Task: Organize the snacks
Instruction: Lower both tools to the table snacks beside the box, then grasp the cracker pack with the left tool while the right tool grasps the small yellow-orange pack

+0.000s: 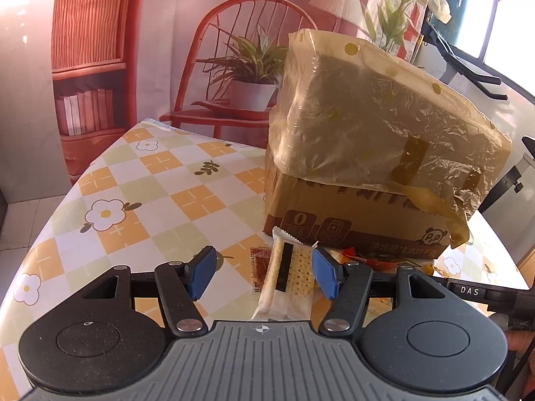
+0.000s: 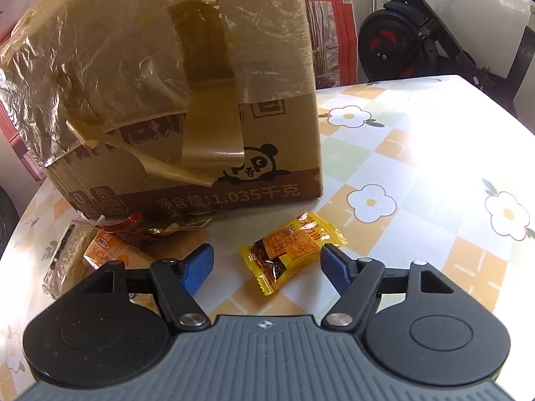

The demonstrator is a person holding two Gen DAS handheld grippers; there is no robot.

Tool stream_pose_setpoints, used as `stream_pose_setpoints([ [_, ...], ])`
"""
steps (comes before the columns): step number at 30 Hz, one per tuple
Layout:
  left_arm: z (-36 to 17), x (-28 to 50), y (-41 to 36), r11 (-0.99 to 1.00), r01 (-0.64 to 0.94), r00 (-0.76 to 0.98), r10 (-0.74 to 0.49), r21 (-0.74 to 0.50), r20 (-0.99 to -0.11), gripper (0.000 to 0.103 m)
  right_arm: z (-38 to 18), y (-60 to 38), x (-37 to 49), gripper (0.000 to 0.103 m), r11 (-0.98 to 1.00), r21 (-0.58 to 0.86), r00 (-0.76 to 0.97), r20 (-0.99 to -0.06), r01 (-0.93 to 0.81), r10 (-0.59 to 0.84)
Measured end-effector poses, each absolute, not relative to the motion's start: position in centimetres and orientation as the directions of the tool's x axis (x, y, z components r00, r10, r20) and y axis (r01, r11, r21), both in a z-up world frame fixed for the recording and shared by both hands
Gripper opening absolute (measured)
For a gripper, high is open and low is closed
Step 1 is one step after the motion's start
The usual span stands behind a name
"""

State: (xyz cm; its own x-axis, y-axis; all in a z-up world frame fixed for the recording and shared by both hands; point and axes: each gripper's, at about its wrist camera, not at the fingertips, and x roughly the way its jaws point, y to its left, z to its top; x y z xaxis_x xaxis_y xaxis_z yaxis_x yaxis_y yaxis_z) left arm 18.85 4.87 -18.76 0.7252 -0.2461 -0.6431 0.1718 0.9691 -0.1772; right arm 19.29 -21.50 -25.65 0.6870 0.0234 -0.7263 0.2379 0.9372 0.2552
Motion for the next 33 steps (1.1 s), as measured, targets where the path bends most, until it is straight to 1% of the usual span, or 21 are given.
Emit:
stream_pose_setpoints([
  [4,-18.7,18.6,5.0,0.967,0.171,0.727,-0.252,-0.187,-0.639,0.066,-26.2,-21.9,20.1,0.062,0.945,0.219,0.694,-0.720,0.245,-0.013],
  [5,-18.8,18.6,5.1,0.968,0.170,0.726,-0.250,-0.185,-0.640,0.066,-26.4,-22.0,20.3,0.057,0.948,0.211,0.693,-0.721,0.238,-0.013],
  [10,-19.1,18.7,4.9,0.970,0.167,0.722,-0.244,-0.179,-0.647,0.066,-27.2,-21.2,20.6,0.054,0.979,0.118,0.708,-0.705,0.166,-0.035],
  [11,-19.2,18.7,4.8,0.970,0.170,0.723,-0.244,-0.175,-0.647,0.066,-27.4,-21.0,20.5,0.050,0.985,0.088,0.712,-0.700,0.150,-0.046],
  [12,-19.2,18.6,4.7,0.970,0.174,0.723,-0.244,-0.171,-0.646,0.066,-27.4,-20.9,20.4,0.043,0.988,0.066,0.717,-0.695,0.139,-0.054],
  [15,-19.3,18.5,4.4,0.970,0.187,0.722,-0.245,-0.158,-0.647,0.066,-28.0,-20.8,19.9,0.035,0.994,0.049,0.740,-0.671,0.101,-0.042],
  [19,-19.7,18.5,4.0,0.969,0.209,0.713,-0.244,-0.133,-0.658,0.066,-28.8,-20.4,18.9,0.035,0.998,0.032,0.769,-0.639,0.052,-0.020],
  [21,-19.9,18.5,3.7,0.969,0.216,0.707,-0.242,-0.123,-0.664,0.066,-29.1,-20.4,18.5,0.035,0.998,0.047,0.780,-0.626,0.034,0.004],
  [29,-21.3,19.3,2.3,0.966,0.242,0.686,-0.240,-0.096,-0.687,0.064,-29.1,-20.9,18.0,0.035,0.997,0.076,0.790,-0.613,0.021,0.030],
  [30,-21.4,19.5,2.1,0.965,0.244,0.683,-0.241,-0.096,-0.689,0.060,-29.1,-20.9,18.0,0.035,0.997,0.079,0.790,-0.612,0.020,0.032],
  [31,-21.6,19.7,1.8,0.964,0.249,0.679,-0.243,-0.094,-0.692,0.052,-29.0,-20.9,17.9,0.035,0.997,0.080,0.791,-0.611,0.019,0.034],
  [33,-21.9,20.1,0.9,0.960,0.266,0.674,-0.248,-0.085,-0.696,0.048,-29.1,-20.9,18.0,0.035,0.997,0.081,0.792,-0.610,0.019,0.035],
])
